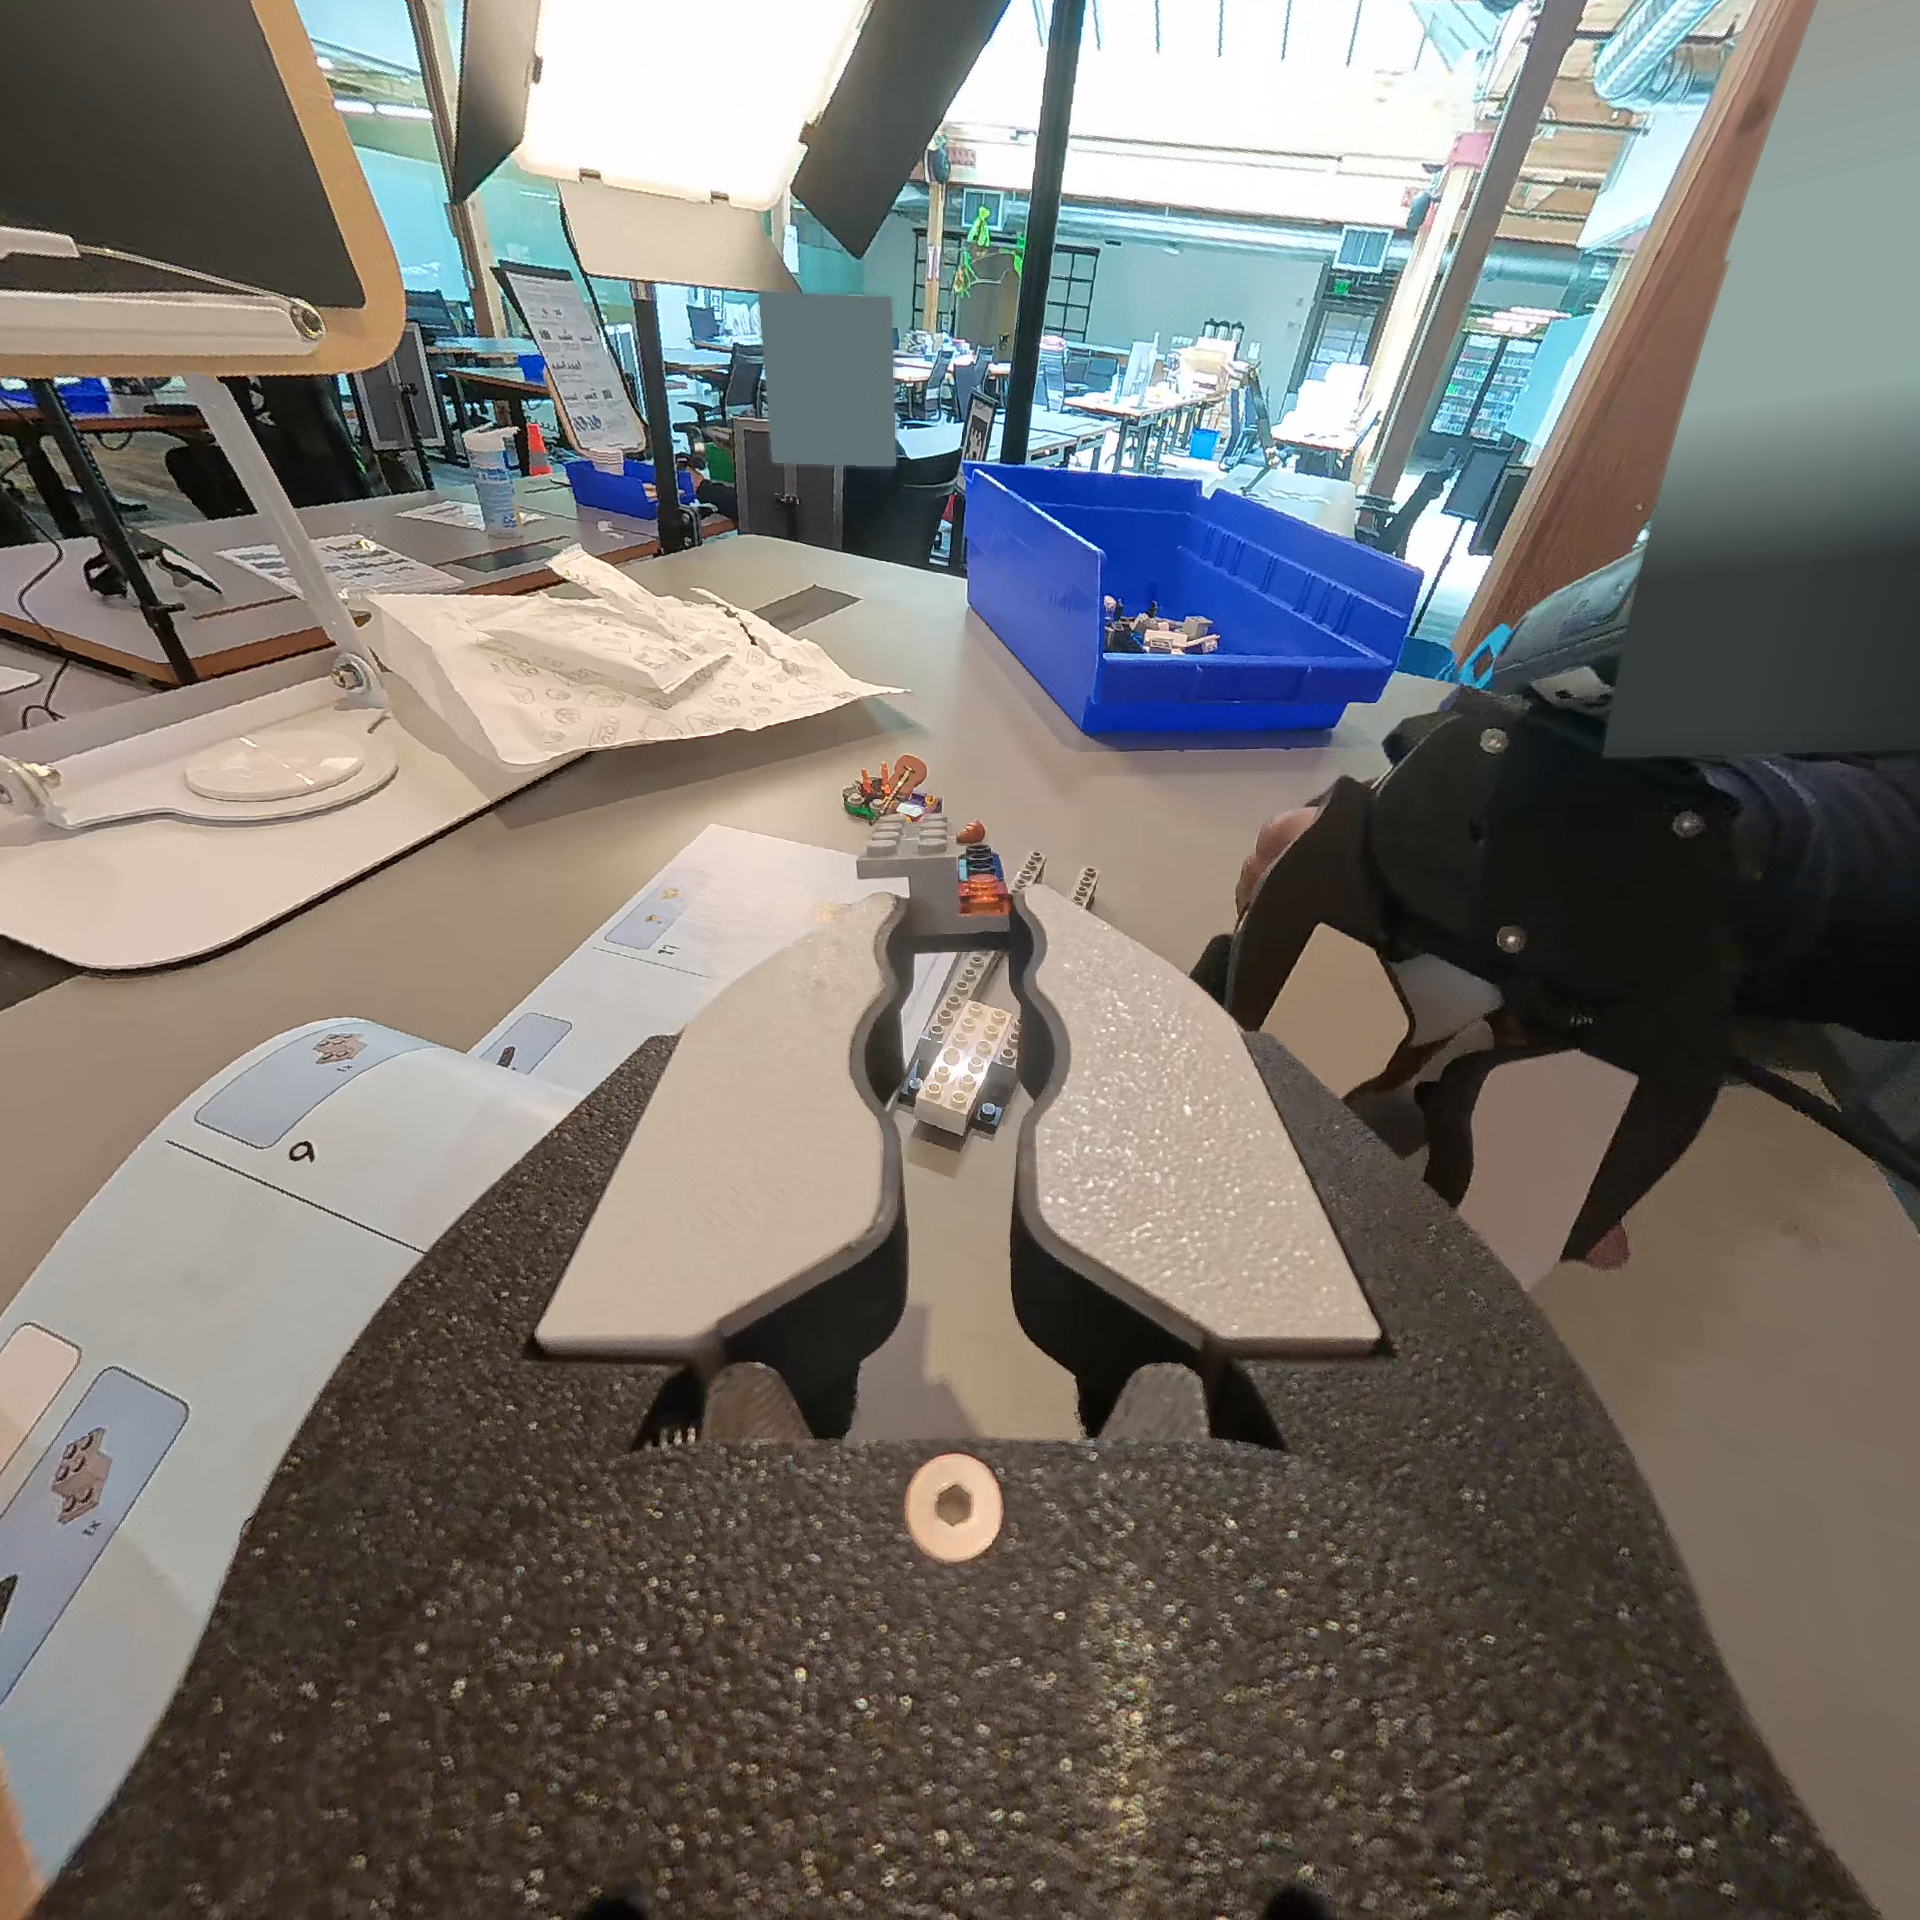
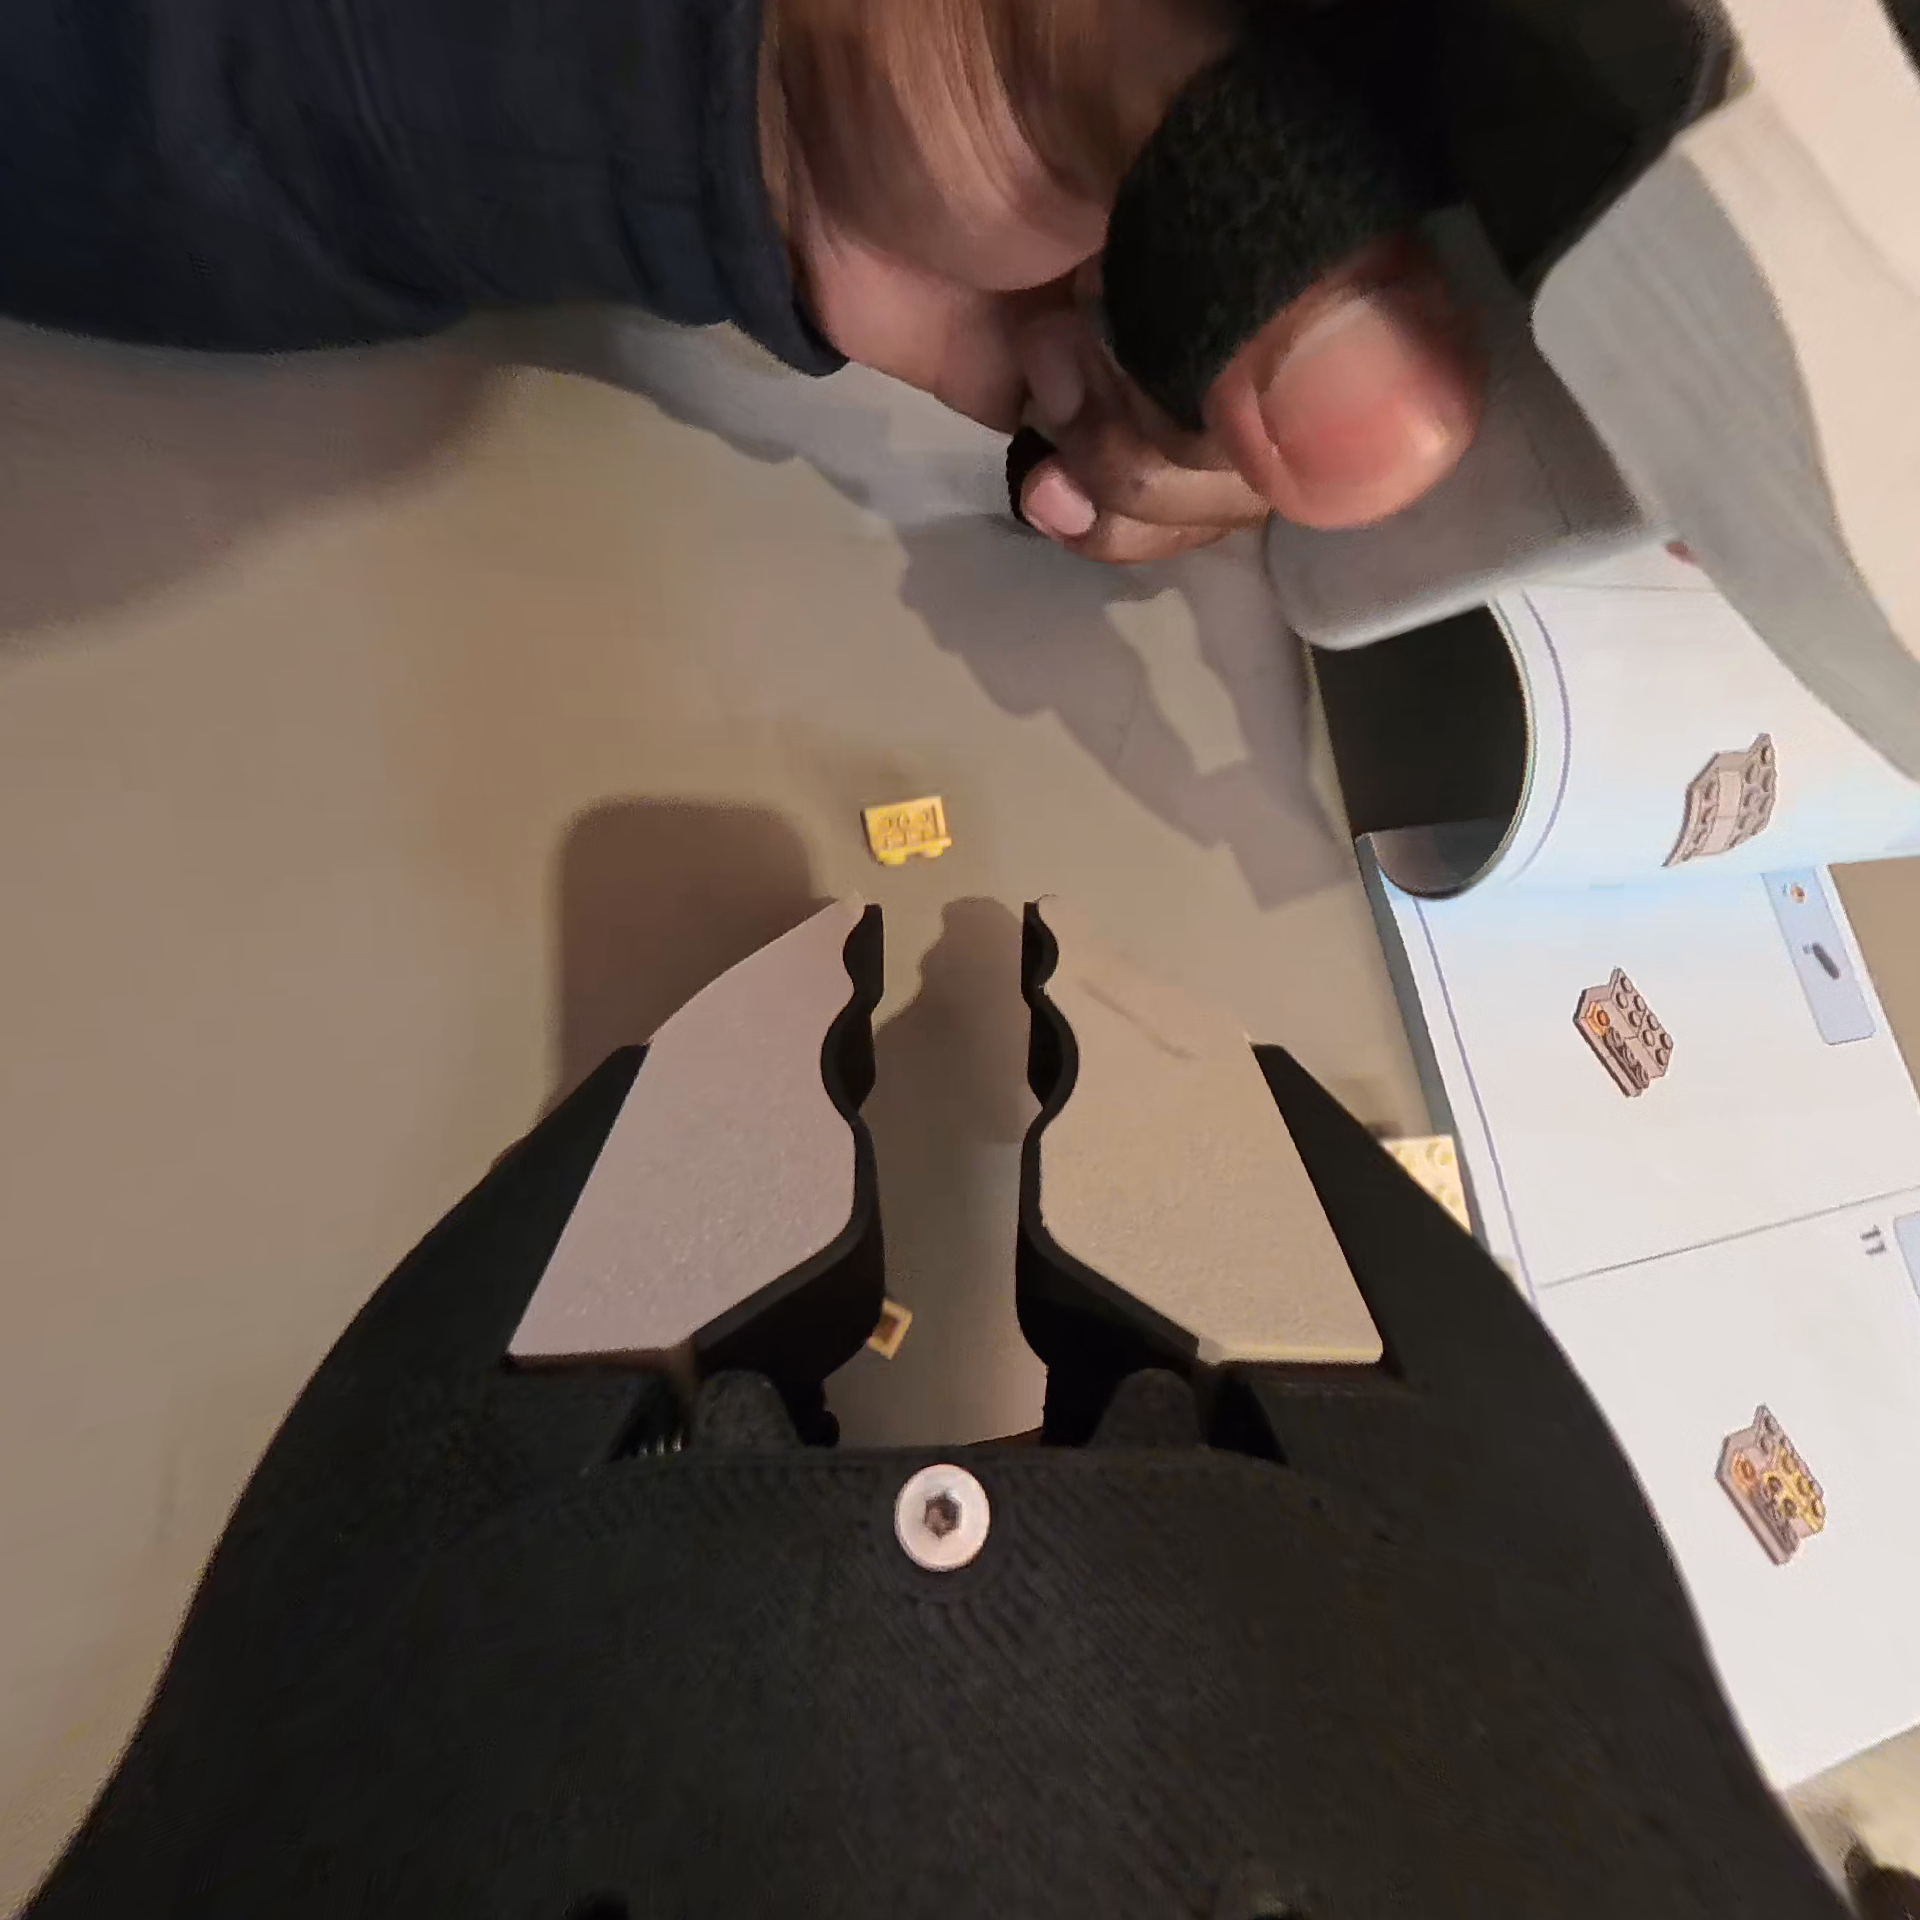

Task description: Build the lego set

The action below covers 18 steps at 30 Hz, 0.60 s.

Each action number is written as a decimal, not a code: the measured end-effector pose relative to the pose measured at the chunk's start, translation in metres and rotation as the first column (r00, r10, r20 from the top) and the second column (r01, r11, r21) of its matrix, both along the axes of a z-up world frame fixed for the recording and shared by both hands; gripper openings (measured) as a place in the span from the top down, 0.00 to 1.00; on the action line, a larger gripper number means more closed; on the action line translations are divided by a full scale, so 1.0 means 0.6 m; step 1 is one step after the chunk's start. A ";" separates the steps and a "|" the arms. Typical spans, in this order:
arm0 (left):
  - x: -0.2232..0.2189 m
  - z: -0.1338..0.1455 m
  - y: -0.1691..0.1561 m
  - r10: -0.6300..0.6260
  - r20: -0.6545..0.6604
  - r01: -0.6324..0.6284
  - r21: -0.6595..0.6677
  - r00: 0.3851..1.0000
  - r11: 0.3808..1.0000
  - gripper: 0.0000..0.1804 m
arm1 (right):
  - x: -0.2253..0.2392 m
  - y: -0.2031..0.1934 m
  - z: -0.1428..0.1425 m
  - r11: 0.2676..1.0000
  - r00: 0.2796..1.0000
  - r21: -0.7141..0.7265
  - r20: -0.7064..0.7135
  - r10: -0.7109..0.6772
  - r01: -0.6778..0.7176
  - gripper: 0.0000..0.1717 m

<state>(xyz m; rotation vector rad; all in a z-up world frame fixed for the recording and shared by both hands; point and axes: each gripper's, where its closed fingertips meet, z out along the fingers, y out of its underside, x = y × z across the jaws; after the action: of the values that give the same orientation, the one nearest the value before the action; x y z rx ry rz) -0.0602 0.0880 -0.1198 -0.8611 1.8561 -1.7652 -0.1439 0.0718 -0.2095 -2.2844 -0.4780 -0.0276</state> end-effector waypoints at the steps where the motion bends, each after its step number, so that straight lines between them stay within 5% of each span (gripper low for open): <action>1: 0.000 0.001 0.000 0.001 0.002 -0.001 -0.003 1.000 1.000 0.91 | -0.002 0.007 0.000 1.000 1.000 -0.009 -0.003 -0.001 0.001 0.85; 11: 0.003 0.002 0.007 0.014 0.007 -0.014 -0.007 1.000 1.000 0.91 | -0.009 0.026 -0.030 0.990 0.997 -0.138 -0.073 -0.001 -0.009 0.83; 18: 0.006 -0.005 0.005 0.012 -0.004 -0.012 0.001 1.000 1.000 0.91 | -0.024 0.028 -0.033 0.995 0.997 -0.079 -0.053 0.057 -0.061 0.97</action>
<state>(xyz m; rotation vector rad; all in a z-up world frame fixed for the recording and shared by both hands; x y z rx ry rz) -0.0567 0.0912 -0.1226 -0.8738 1.8505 -1.7566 -0.1581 0.0886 -0.2293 -2.3427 -0.5291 0.0801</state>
